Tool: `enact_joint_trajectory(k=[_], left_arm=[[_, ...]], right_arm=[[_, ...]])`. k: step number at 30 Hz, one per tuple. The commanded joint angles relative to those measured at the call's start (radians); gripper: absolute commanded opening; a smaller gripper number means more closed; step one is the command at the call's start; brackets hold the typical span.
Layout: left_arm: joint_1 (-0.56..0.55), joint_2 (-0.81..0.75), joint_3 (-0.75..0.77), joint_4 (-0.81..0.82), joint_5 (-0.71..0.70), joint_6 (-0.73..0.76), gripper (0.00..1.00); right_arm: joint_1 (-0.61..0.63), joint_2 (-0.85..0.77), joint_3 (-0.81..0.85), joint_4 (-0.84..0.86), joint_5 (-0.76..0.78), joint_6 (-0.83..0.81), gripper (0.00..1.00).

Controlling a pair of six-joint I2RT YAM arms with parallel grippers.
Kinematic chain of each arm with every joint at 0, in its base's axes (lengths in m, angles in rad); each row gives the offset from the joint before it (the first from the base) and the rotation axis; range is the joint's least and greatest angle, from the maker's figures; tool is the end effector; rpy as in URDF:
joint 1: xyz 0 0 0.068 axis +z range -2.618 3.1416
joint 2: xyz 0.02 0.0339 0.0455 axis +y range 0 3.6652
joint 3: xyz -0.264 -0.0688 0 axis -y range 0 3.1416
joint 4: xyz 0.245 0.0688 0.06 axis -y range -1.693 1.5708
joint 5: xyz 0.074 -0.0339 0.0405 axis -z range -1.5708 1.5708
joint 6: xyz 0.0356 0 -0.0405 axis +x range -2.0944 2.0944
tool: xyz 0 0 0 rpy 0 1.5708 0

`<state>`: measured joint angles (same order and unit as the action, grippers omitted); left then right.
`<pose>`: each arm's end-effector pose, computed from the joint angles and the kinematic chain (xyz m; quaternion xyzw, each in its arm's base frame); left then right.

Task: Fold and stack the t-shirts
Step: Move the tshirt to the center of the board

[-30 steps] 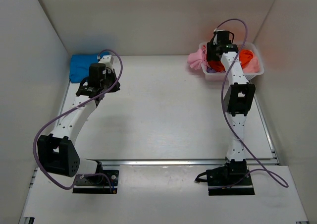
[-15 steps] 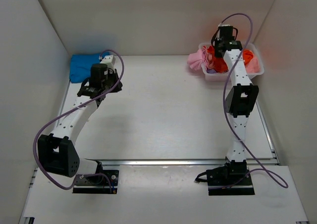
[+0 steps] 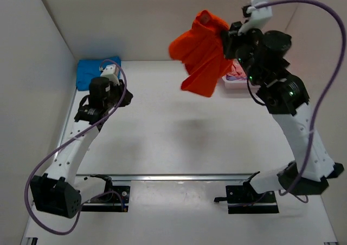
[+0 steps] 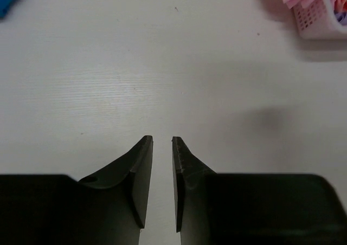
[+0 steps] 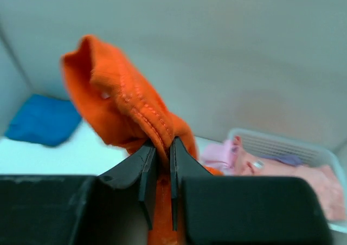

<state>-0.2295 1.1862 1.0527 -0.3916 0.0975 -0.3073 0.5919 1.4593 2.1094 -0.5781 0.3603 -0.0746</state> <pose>0.2587 -0.0640 0.3302 -0.0093 0.8657 -0.1730 0.4697 0.2198 0.1326 0.5796 -0.0953 0.6762 0.0662 0.7275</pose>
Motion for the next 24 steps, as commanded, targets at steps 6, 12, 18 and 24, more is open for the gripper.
enact_joint_trajectory(k=[6,12,18,24], left_arm=[[0.093,-0.191,-0.011,-0.049,-0.013,-0.053,0.39],[0.076,-0.166,-0.013,-0.075,0.034,-0.056,0.46],[-0.033,-0.103,-0.091,-0.03,0.021,-0.072,0.51],[-0.059,-0.008,-0.14,0.016,0.061,-0.085,0.52]], right_arm=[[-0.07,-0.189,-0.395,0.126,-0.246,0.234,0.0],[-0.152,0.048,-0.442,0.025,-0.495,0.3,0.44],[-0.107,0.176,-0.419,-0.099,-0.254,0.298,0.84],[-0.149,0.076,-0.679,-0.045,-0.261,0.309,0.52]])
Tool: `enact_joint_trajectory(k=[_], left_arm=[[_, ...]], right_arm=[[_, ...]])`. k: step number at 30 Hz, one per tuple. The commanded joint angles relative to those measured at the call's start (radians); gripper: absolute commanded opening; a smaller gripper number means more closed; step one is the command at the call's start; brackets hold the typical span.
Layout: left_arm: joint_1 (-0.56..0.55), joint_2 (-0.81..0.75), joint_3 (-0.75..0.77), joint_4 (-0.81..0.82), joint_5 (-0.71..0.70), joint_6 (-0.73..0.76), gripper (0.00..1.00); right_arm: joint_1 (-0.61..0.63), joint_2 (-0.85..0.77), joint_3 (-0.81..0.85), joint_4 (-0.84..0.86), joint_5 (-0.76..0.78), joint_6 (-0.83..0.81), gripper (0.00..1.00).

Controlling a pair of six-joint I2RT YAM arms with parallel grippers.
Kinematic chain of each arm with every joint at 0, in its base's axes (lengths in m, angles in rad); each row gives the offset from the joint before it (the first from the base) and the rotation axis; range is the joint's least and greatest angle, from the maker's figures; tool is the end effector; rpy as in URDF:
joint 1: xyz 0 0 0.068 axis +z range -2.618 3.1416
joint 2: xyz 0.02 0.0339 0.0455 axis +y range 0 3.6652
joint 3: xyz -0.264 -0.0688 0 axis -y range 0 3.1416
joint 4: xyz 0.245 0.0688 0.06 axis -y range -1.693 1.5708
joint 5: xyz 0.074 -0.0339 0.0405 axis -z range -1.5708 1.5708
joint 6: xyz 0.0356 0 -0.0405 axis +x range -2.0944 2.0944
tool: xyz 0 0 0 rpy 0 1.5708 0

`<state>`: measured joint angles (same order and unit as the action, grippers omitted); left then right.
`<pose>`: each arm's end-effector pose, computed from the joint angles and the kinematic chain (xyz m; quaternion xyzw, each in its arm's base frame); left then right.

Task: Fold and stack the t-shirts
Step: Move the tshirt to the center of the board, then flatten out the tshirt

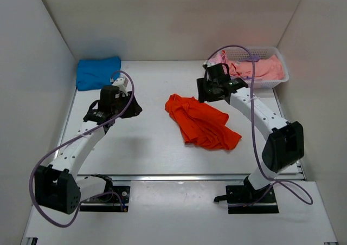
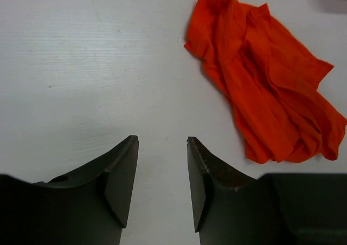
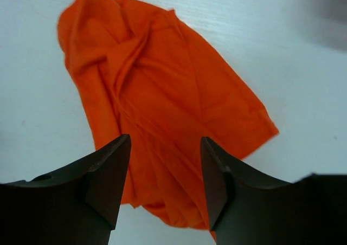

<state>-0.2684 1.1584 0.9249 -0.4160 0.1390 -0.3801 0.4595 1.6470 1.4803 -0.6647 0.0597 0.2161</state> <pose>0.2431 -0.0720 0.2910 -0.0191 0.8939 -0.2002 0.4005 0.3285 0.1602 0.3143 -0.1024 0.9264 0.0934 0.3500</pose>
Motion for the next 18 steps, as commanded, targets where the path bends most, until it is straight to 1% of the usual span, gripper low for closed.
enact_joint_trajectory(k=[1,3,4,6,8,10,12,14,15,16,18], left_arm=[[-0.028,0.041,-0.015,0.046,0.016,-0.014,0.52],[-0.052,0.07,-0.029,0.074,0.002,-0.02,0.51],[-0.06,0.089,-0.034,0.08,0.004,-0.022,0.5],[-0.063,0.109,-0.047,0.098,0.026,-0.034,0.5],[-0.06,0.127,-0.057,0.114,0.037,-0.045,0.49],[-0.058,0.135,-0.06,0.125,0.037,-0.045,0.49],[-0.069,0.138,-0.064,0.117,0.025,-0.034,0.5],[-0.061,0.136,-0.07,0.12,0.017,-0.037,0.5],[-0.052,0.138,-0.078,0.121,0.014,-0.037,0.5],[-0.045,0.133,-0.078,0.12,0.019,-0.034,0.49],[-0.035,0.127,-0.083,0.118,0.019,-0.032,0.5]], right_arm=[[-0.01,-0.116,-0.101,0.056,0.035,0.011,0.5],[0.005,-0.139,-0.194,0.069,0.034,0.005,0.52],[0.011,-0.142,-0.21,0.077,0.048,0.003,0.53],[0.024,-0.136,-0.274,0.099,0.063,-0.003,0.52],[0.036,-0.118,-0.304,0.12,0.043,-0.009,0.51],[0.021,-0.098,-0.316,0.14,0.014,-0.006,0.5],[0.033,-0.076,-0.318,0.175,-0.004,-0.004,0.52],[0.05,-0.041,-0.302,0.217,-0.023,-0.009,0.52],[0.059,-0.035,-0.304,0.229,-0.026,-0.007,0.54],[0.077,-0.014,-0.279,0.25,-0.037,-0.006,0.56],[0.094,0.025,-0.244,0.296,-0.011,0.005,0.56]])
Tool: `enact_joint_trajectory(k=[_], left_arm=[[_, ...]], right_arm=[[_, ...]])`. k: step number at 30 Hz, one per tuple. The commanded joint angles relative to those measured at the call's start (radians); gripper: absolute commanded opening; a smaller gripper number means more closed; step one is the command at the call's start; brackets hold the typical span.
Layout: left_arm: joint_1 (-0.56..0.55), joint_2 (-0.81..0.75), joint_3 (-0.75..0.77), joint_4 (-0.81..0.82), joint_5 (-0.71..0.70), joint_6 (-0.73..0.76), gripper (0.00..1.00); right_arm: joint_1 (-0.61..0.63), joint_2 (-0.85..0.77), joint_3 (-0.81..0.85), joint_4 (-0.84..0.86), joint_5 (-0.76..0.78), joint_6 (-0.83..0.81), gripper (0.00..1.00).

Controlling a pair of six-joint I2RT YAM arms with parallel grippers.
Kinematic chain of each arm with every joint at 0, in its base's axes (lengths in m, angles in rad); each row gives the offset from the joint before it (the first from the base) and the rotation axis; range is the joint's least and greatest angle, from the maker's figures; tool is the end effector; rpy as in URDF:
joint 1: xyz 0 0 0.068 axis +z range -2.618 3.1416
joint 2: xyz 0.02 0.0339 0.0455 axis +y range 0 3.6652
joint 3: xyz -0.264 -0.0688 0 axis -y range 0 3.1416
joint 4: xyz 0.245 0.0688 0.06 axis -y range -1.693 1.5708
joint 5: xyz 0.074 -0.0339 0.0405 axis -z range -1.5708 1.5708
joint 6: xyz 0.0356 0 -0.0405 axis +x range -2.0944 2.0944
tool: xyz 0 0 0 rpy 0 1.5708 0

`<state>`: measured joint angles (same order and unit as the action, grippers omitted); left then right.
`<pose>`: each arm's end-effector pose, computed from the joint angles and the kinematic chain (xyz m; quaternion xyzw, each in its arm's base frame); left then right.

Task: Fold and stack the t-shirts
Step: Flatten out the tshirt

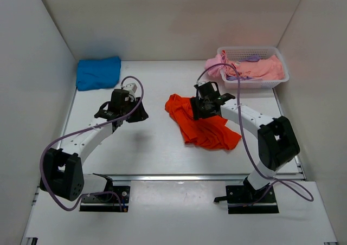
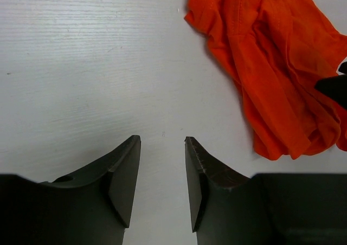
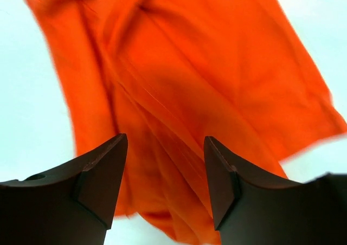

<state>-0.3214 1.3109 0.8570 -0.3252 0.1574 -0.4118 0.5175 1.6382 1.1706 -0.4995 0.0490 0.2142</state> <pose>0.2604 -0.0926 0.2384 -0.0113 0.9202 -0.2055 0.3329 0.3013 0.1695 0.2298 -0.1370 0.9446 0.0845 0.2859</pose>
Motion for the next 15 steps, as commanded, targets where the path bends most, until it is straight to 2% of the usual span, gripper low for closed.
enact_joint_trajectory(k=[1,5,10,15], left_arm=[[0.021,-0.024,-0.018,0.028,0.002,0.004,0.49],[0.03,-0.03,-0.022,0.02,-0.001,0.008,0.5],[0.062,-0.042,-0.023,0.014,-0.002,0.019,0.51],[0.074,-0.055,-0.035,0.008,-0.005,0.027,0.52]], right_arm=[[0.048,0.055,0.075,0.137,-0.001,0.022,0.56],[0.05,0.176,0.193,0.156,-0.034,0.046,0.59],[0.044,0.308,0.346,0.099,-0.032,0.08,0.59],[0.038,0.4,0.428,0.027,0.009,0.102,0.59]])
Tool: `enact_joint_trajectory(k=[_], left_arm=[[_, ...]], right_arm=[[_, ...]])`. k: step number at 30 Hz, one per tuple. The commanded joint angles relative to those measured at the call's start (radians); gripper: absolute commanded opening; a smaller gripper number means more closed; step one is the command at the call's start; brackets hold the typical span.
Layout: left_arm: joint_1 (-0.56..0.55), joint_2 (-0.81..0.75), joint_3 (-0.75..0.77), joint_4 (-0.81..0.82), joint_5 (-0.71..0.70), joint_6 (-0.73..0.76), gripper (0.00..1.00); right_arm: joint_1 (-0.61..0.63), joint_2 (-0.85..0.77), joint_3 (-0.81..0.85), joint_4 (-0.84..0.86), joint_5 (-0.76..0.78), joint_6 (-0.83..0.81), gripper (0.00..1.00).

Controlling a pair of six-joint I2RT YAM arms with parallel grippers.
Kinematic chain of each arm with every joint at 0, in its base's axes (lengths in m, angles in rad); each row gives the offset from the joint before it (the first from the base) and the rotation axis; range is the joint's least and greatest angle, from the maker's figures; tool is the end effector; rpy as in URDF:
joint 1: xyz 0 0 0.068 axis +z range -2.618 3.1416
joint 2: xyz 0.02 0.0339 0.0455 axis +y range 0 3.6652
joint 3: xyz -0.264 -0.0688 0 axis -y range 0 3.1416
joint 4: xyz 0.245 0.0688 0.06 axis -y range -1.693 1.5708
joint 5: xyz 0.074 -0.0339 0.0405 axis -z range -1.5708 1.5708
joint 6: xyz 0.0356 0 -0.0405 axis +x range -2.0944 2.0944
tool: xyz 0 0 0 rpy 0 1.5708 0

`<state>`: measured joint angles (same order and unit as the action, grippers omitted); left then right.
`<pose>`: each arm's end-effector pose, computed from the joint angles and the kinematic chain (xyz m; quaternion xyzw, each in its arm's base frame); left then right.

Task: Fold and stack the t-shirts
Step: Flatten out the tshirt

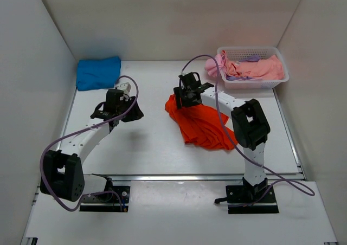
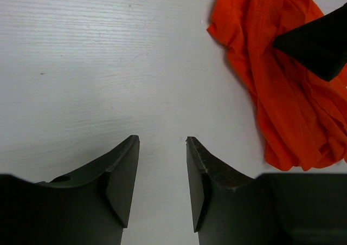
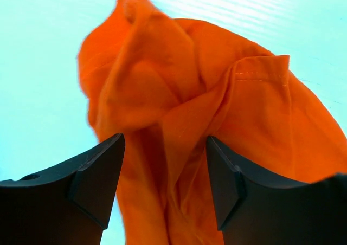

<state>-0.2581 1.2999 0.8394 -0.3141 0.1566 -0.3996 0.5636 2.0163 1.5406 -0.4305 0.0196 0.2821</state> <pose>0.2630 -0.0752 0.2364 -0.0347 0.9188 -0.1931 0.3425 0.3779 0.2380 0.2066 -0.1294 0.9364 0.1254 0.3013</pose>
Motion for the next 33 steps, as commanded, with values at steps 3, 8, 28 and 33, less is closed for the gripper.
enact_joint_trajectory(k=[3,8,28,33], left_arm=[[0.005,-0.034,-0.019,0.007,0.0,0.016,0.52],[-0.052,0.008,-0.007,0.067,0.075,-0.03,0.51],[-0.322,0.51,0.132,0.443,0.239,-0.375,0.48],[-0.322,0.544,0.141,0.501,0.218,-0.432,0.47]], right_arm=[[-0.017,0.053,0.095,-0.103,0.077,0.074,0.52],[-0.025,0.019,0.059,-0.1,0.068,0.078,0.0],[-0.054,-0.08,-0.054,-0.033,0.039,0.058,0.0],[-0.06,-0.087,-0.085,-0.01,0.016,0.065,0.0]])
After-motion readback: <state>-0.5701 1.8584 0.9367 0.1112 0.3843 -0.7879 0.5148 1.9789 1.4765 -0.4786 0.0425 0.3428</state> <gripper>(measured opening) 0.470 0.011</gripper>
